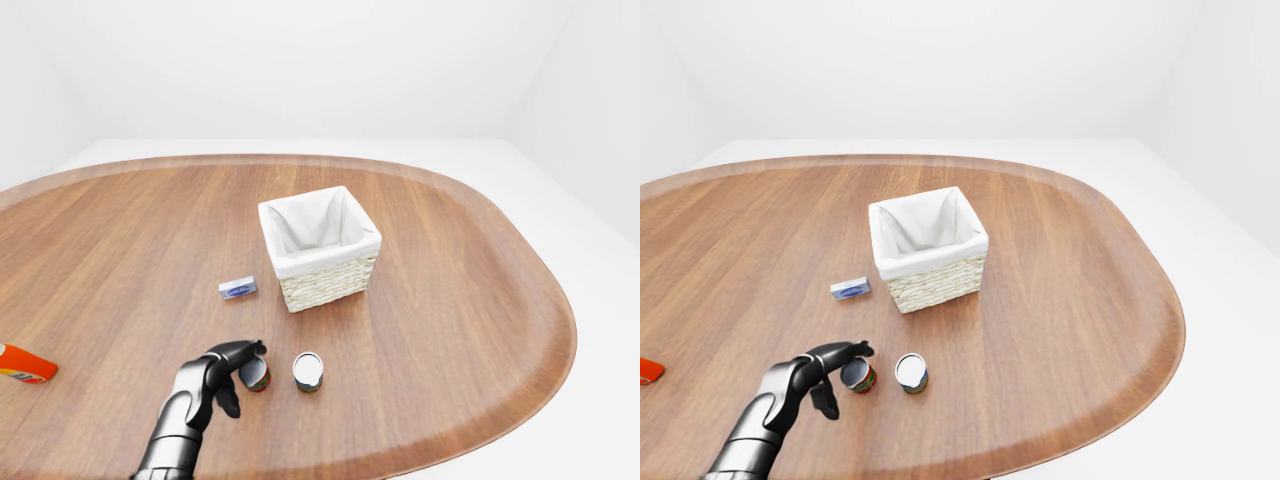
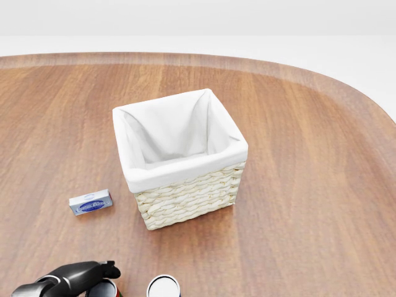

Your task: Pick up the tomato sauce, and put it in the basket.

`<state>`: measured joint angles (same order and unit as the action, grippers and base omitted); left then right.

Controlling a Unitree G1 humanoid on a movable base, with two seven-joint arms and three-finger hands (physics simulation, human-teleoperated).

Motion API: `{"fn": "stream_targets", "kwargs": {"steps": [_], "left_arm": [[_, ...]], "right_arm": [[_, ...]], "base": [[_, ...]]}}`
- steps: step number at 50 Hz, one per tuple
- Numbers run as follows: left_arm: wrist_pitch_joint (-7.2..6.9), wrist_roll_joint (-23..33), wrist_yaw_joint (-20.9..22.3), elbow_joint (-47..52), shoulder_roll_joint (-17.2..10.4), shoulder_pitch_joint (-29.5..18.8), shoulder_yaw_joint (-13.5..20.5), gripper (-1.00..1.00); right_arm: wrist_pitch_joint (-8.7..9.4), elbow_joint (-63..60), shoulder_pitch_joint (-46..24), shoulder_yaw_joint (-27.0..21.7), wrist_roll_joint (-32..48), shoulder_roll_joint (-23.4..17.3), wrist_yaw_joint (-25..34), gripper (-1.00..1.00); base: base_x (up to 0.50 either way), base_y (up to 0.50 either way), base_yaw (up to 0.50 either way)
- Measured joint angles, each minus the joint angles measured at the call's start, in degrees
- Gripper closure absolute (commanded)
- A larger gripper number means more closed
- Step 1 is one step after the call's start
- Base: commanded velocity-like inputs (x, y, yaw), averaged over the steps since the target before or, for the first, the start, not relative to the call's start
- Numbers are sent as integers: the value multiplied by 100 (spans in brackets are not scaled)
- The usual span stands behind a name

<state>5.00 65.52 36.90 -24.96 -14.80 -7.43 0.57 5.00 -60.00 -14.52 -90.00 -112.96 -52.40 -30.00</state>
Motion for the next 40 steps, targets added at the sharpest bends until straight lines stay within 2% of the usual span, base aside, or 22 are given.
{"fn": "stream_targets", "kwargs": {"steps": [24,40], "left_arm": [[0,34,-213,-512,-66,-175,-102,100],[0,38,-112,-267,-71,-38,-102,100]], "right_arm": [[0,0,1,0,0,-6,0,-100],[0,0,-63,0,1,39,0,-100]], "base": [[0,0,0],[0,0,0]]}}
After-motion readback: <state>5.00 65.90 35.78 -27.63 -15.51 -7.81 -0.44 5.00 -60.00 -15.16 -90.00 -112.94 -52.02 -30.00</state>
